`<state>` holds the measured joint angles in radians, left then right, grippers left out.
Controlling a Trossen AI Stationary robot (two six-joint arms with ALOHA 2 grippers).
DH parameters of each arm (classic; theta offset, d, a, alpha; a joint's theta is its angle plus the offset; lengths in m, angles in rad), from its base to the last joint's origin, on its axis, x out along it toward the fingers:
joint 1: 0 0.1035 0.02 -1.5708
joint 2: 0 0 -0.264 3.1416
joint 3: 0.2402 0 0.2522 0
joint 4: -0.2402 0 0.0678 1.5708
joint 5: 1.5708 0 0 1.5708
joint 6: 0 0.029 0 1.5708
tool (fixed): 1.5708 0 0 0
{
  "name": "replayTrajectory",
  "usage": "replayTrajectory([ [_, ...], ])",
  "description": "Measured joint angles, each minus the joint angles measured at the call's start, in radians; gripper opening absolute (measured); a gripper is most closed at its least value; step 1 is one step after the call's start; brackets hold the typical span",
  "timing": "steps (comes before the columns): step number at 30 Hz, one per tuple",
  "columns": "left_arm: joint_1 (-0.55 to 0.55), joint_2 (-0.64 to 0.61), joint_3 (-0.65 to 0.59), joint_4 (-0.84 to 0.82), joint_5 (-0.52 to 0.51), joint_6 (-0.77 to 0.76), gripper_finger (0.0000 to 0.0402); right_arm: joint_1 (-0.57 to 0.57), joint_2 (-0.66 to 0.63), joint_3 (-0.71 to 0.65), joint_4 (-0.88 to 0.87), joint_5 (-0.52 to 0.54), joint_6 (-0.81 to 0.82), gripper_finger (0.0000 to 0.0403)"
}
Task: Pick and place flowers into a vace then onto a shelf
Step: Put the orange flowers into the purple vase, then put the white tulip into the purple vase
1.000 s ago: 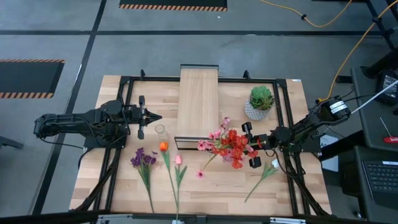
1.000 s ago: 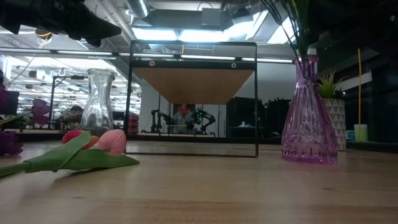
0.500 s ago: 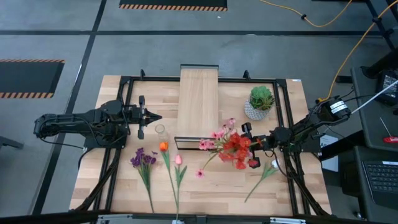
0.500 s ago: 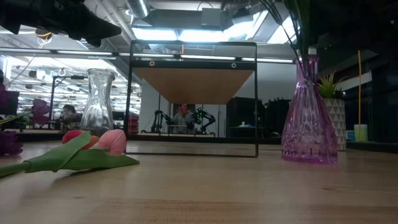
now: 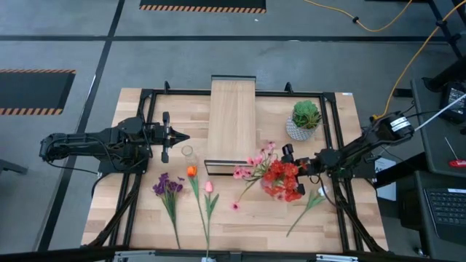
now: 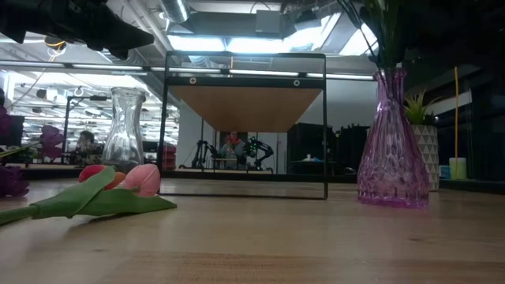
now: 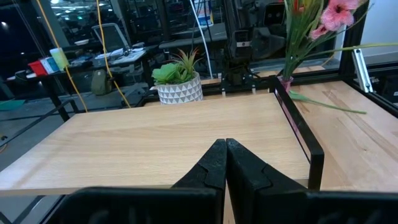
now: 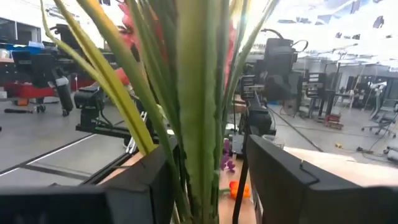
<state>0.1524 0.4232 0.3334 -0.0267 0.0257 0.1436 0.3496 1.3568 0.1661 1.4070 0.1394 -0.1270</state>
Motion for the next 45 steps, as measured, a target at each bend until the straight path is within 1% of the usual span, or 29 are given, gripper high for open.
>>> replayTrajectory([
  [7,0.000,0.000,0.000,0.000,0.000,0.000,0.0004,0.000,-0.120,0.000,-0.192,0.000,0.042,0.0187],
  [12,0.000,0.000,0.000,0.000,0.000,0.000,0.0004,0.000,-0.187,0.000,-0.259,0.000,0.044,0.0187],
  [17,0.000,0.000,0.000,0.000,0.000,0.000,0.0004,0.000,-0.255,0.000,-0.374,0.000,0.080,0.0187],
  [24,0.000,0.000,0.000,0.000,0.000,0.000,0.0004,0.000,-0.337,0.000,-0.483,0.000,0.098,0.0187],
  [29,0.000,0.000,0.000,0.000,0.000,0.000,0.0004,0.000,-0.390,0.000,-0.607,0.000,0.148,0.0187],
  [34,0.000,0.000,0.000,0.000,0.000,0.000,0.0004,0.000,-0.437,0.002,-0.664,0.000,0.150,0.0187],
  [36,0.000,0.000,0.000,0.000,0.000,0.000,0.0004,0.000,-0.463,0.025,-0.761,-0.001,0.160,0.0187],
  [39,0.000,0.000,0.000,0.000,0.000,0.000,0.0004,0.000,-0.493,0.100,-0.989,0.000,0.192,0.0187],
  [45,0.000,0.000,0.000,0.000,0.000,0.000,0.0004,0.000,-0.501,0.261,-1.364,0.011,0.228,0.0187],
])
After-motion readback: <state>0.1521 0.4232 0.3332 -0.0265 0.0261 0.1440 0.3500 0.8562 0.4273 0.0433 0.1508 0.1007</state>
